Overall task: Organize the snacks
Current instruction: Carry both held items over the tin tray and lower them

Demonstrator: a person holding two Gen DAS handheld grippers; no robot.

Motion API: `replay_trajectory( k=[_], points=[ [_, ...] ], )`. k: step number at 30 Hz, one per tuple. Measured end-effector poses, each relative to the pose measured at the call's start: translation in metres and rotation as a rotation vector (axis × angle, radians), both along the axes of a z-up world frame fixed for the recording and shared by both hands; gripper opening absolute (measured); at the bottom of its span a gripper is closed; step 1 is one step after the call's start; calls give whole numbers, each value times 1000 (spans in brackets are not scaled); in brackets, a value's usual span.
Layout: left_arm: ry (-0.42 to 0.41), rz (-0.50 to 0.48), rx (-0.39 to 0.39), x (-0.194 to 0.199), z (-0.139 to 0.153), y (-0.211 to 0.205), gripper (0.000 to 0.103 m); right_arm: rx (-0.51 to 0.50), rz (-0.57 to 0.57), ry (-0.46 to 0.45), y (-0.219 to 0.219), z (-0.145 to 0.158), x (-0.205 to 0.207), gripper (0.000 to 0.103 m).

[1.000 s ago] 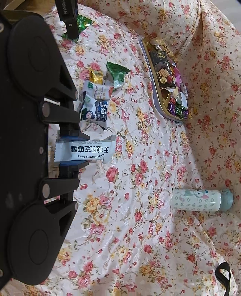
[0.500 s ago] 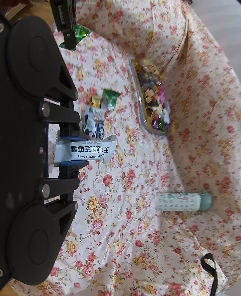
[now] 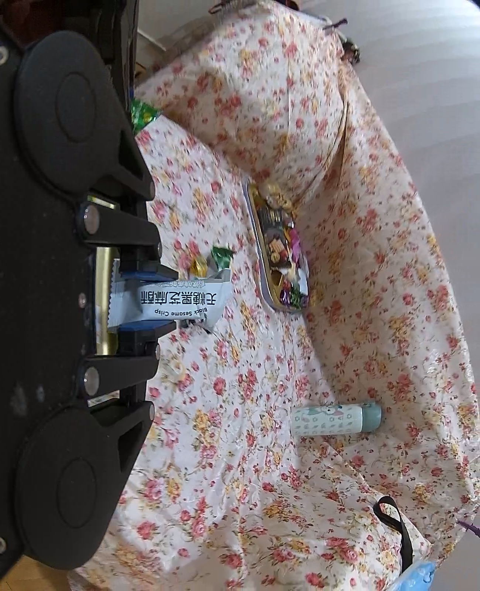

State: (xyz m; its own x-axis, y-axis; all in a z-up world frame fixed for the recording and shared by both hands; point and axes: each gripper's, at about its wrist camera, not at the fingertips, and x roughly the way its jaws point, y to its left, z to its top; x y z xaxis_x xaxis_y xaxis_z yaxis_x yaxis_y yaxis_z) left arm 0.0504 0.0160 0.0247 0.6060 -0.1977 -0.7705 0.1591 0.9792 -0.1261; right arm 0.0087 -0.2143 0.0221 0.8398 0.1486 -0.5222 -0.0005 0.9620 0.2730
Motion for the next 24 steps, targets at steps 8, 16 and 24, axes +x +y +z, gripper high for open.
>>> replay_trajectory(
  k=[8, 16, 24],
  points=[
    [90, -93, -67, -20, -18, -16, 21, 38, 12, 27, -1, -4, -34, 22],
    [194, -207, -53, -28, -46, -47, 21, 19, 21, 117, 6, -25, -36, 22],
    [224, -186, -61, -26, -52, -46, 21, 16, 30, 196, 10, -46, -31, 23]
  ],
)
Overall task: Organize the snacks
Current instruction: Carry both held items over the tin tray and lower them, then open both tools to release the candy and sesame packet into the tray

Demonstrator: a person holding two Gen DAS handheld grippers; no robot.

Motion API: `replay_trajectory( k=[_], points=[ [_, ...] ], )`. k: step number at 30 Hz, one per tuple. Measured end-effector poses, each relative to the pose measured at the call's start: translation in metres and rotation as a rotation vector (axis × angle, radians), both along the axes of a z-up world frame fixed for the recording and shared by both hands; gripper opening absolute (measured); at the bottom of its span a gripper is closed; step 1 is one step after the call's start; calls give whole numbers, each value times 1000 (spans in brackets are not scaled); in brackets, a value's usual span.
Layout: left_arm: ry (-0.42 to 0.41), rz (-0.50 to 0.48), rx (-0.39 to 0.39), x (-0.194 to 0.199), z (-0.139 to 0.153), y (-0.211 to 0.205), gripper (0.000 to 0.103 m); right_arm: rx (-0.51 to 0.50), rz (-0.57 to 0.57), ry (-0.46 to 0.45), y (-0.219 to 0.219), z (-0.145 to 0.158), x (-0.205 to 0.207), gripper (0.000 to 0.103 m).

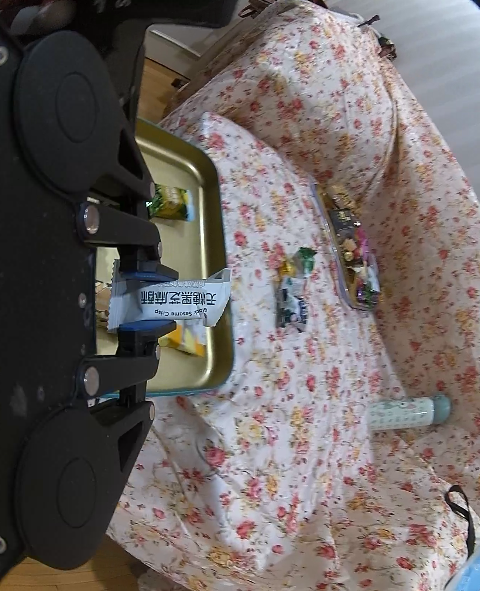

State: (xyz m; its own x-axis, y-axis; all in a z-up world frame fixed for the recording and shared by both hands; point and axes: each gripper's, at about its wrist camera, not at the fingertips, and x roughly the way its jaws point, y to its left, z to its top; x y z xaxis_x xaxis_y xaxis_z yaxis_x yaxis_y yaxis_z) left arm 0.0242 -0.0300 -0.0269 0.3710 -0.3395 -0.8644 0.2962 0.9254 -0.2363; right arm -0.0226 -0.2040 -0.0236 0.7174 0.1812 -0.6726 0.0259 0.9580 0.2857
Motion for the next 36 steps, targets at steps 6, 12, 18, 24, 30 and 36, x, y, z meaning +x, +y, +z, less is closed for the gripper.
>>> replay_trajectory(
  k=[6, 12, 18, 24, 30, 36],
  points=[
    [39, 5, -6, 2, -6, 2, 21, -2, 29, 35, 10, -9, 2, 22],
    [46, -2, 3, 1, -6, 0, 22, 0, 47, 48, 14, -12, 4, 22],
    [38, 4, 10, 1, -4, 1, 25, 2, 46, 52, 12, -13, 5, 23],
    [22, 16, 24, -1, -2, 3, 27, 3, 44, 57, 10, -15, 6, 23],
    [-3, 41, 47, -6, 1, 6, 28, -2, 68, 61, 14, -15, 6, 23],
    [-24, 57, 62, -7, 3, 8, 28, -11, 86, 63, 16, -16, 9, 23]
  ],
)
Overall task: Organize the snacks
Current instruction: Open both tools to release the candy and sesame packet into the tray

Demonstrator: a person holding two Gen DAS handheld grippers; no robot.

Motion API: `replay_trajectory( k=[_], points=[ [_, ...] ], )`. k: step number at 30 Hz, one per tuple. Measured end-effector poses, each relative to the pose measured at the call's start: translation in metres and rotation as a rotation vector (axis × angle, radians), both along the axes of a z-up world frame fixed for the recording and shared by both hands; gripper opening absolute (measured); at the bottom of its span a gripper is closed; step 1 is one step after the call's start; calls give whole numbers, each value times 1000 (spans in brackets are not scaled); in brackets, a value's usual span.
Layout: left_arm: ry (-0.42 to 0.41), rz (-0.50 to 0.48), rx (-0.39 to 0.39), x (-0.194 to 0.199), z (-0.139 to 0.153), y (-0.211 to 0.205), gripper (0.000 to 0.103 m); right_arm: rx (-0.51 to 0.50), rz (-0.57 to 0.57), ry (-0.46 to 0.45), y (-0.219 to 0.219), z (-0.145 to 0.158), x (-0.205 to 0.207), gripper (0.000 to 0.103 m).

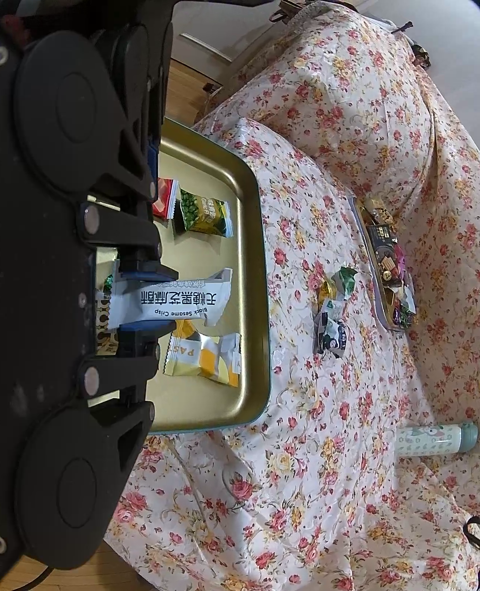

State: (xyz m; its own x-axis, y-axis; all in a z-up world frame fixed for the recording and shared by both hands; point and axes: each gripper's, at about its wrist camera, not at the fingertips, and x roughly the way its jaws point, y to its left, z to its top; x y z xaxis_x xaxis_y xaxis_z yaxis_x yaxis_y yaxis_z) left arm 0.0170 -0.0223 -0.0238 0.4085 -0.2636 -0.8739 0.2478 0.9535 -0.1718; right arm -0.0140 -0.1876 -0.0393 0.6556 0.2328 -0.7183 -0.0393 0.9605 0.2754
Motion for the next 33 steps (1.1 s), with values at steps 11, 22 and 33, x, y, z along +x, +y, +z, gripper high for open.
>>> replay_trajectory(
  k=[11, 22, 33],
  points=[
    [-66, 56, 45, -5, 8, 6, 29, 12, 0, 32, 11, -9, 22, 23],
    [-89, 77, 64, -7, 11, 8, 30, 1, -3, 46, 23, -16, 38, 23],
    [-93, 76, 68, -7, 11, 9, 30, -21, -12, 31, 28, -14, 39, 24]
  ],
)
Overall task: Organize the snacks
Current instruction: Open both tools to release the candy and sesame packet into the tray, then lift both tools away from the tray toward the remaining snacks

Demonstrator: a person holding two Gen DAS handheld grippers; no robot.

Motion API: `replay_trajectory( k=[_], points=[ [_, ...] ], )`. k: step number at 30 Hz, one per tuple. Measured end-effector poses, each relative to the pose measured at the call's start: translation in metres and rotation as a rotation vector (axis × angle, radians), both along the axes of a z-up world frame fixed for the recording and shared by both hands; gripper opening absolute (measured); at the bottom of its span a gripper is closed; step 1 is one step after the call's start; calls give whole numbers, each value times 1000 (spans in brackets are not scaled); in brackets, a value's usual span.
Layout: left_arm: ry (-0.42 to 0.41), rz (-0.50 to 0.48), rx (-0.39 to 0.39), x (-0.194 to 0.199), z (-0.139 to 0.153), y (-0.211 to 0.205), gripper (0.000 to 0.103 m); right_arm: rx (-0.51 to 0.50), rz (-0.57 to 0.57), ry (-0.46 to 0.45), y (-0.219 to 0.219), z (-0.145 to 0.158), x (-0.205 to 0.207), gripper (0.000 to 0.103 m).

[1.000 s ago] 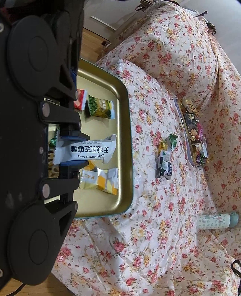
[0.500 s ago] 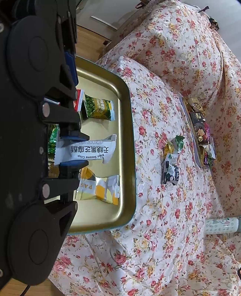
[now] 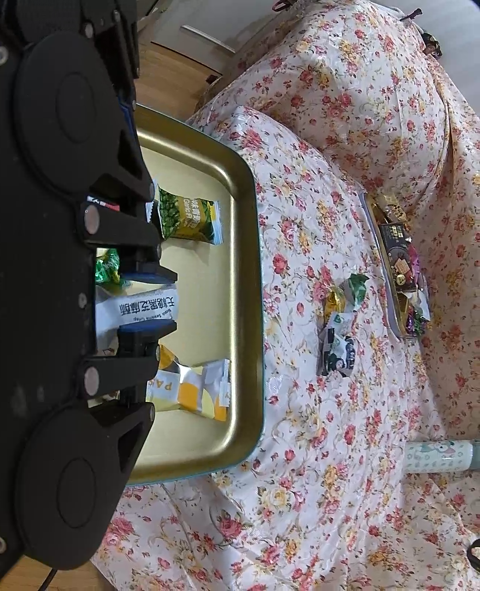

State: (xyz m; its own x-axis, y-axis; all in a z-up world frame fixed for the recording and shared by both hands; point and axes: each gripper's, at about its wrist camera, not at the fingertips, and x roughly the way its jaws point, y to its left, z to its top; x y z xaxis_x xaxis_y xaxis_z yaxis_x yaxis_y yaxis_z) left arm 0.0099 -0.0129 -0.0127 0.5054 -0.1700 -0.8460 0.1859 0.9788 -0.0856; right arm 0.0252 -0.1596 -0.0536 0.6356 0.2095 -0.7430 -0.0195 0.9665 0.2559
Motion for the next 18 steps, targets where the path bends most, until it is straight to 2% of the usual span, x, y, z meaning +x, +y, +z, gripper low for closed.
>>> replay_trajectory(
  k=[13, 16, 17, 18],
  points=[
    [-5, 6, 4, 0, 1, 0, 30, -9, -12, -17, -5, 5, -11, 25],
    [-4, 7, 5, 0, 1, 0, 31, -13, -23, -13, -7, 5, -14, 33],
    [-2, 8, 6, 0, 1, 1, 31, -16, -28, -11, -7, 6, -15, 40],
    [-2, 8, 6, 0, 0, 1, 35, -17, -33, -9, -7, 6, -16, 42]
  ],
)
